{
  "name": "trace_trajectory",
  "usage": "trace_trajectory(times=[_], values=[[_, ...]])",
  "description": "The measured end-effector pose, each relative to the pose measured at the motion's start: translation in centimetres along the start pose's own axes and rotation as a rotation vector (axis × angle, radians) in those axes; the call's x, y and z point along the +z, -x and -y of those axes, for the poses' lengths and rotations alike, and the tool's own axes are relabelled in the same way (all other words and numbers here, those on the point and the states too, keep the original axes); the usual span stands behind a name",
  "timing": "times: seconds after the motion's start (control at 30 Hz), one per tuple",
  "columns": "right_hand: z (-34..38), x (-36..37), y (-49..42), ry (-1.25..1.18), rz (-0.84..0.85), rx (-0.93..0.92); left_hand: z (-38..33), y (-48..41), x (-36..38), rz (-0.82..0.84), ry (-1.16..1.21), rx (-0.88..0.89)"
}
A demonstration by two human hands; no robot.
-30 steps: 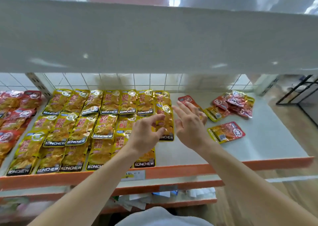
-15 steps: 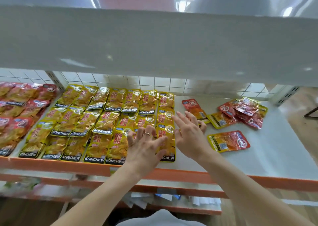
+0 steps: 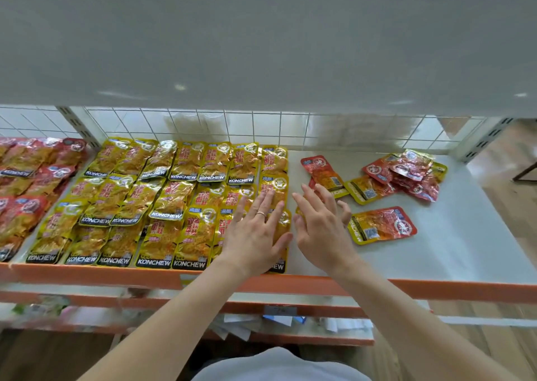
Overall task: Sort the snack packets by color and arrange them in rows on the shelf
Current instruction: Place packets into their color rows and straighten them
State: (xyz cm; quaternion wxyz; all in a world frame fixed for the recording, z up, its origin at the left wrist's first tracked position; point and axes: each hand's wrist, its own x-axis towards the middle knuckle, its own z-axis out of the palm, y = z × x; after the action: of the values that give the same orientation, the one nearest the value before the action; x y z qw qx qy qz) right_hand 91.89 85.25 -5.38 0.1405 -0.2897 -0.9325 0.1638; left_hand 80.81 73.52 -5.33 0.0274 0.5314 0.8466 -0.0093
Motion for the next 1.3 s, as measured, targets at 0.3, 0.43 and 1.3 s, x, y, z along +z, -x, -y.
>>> trace_trajectory(times=[0.3, 0.43, 1.3], values=[[-0.2, 0.9, 1.7, 0.082, -0.172, -0.078, -0.6, 0.7, 0.2, -0.076, -0.020, -0.043], [-0.4, 1.4, 1.6, 0.095, -0.153, -0.052, -0.6, 0.9, 0.8, -0.123, 0.010, -0.062], [-0.1, 1.6, 1.8, 0.183, -0.190, 0.058, 0.2, 0.7, 1.6, -0.207, 0.137, -0.069]])
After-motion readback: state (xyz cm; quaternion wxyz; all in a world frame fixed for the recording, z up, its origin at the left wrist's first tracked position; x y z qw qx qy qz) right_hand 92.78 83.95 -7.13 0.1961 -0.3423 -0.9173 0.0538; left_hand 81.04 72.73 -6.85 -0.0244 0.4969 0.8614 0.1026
